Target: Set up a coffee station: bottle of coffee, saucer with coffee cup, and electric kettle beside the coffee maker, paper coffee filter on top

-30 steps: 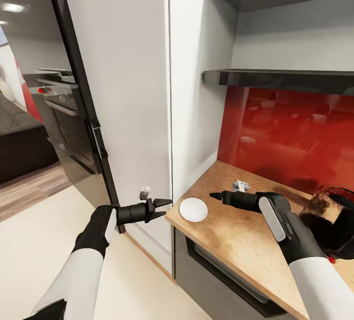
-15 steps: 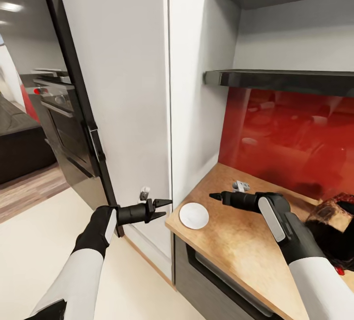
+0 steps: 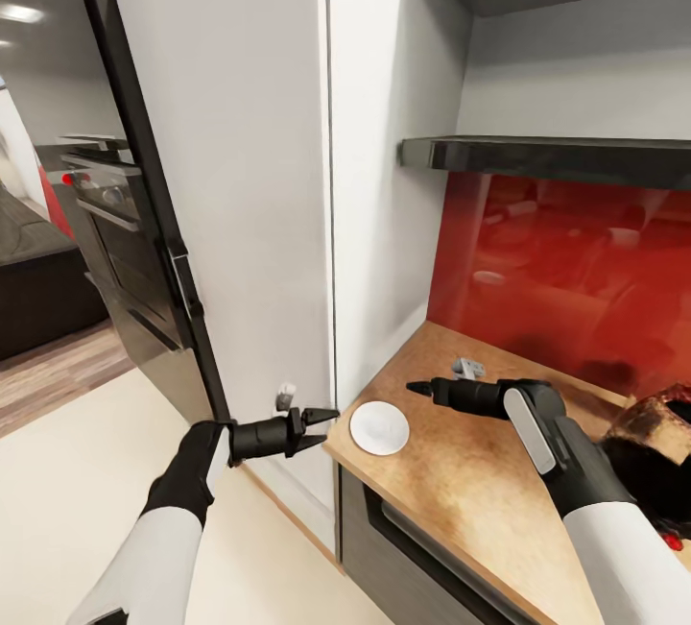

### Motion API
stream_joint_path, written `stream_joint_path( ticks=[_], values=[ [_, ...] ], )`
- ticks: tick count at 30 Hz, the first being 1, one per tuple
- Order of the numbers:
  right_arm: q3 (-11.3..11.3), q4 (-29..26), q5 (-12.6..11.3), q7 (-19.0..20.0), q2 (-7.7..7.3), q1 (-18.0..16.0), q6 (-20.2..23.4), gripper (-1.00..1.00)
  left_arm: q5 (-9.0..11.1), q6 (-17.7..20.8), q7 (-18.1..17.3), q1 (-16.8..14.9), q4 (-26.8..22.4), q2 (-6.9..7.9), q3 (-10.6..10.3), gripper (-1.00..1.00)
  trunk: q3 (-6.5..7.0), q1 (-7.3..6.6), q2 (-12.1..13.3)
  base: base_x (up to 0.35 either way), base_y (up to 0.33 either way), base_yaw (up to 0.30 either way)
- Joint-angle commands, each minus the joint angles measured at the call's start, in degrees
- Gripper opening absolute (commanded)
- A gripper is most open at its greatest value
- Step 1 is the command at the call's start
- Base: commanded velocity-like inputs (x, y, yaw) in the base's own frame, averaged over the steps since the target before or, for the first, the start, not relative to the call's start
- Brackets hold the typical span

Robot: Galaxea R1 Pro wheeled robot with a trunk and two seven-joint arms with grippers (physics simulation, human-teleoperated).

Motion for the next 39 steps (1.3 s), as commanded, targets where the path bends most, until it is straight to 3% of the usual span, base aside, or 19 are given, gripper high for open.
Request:
stream_joint_path(
  ticks=[1, 20, 24, 28, 39],
  values=[
    [0.08, 0.06, 0.30, 0.36, -0.04, -0.06, 0.14, 1.00, -0.54, 0.46, -0.48, 0.14, -0.05, -0.10, 0.33, 1.00, -0.12, 0.03, -0.12, 0.000, 0.000, 0.000],
    [0.20, 2.64, 0.26, 0.50, 0.02, -0.05, 0.14, 1.00, -0.42, 0.38, -0.48, 1.07, 0.04, -0.38, 0.22, 1.00, -0.12, 0.03, -0.12, 0.061, 0.000, 0.000],
    [0.11, 3.94, -0.15, 1.80, 1.33, 0.00, -1.14, 1.00, 0.73, -1.00, 0.82, 2.37, 1.34, 0.60, 1.12, 1.00, -0.12, 0.03, -0.12, 0.000, 0.000, 0.000],
    [-0.03, 3.91, 0.33, 0.85, 2.62, 0.02, -1.10, 1.00, -0.67, -2.34, 2.01, 3.40, 0.05, 0.82, -0.19, 1.00, -0.12, 0.03, -0.12, 0.023, 0.000, 0.000],
    [-0.06, 3.02, 0.76, -0.11, 2.09, 0.03, -0.37, 1.00, -0.96, -5.48, 4.12, 3.66, -0.88, 0.86, -0.57, 1.00, -0.12, 0.03, -0.12, 0.123, 0.000, 0.000]
  ],
)
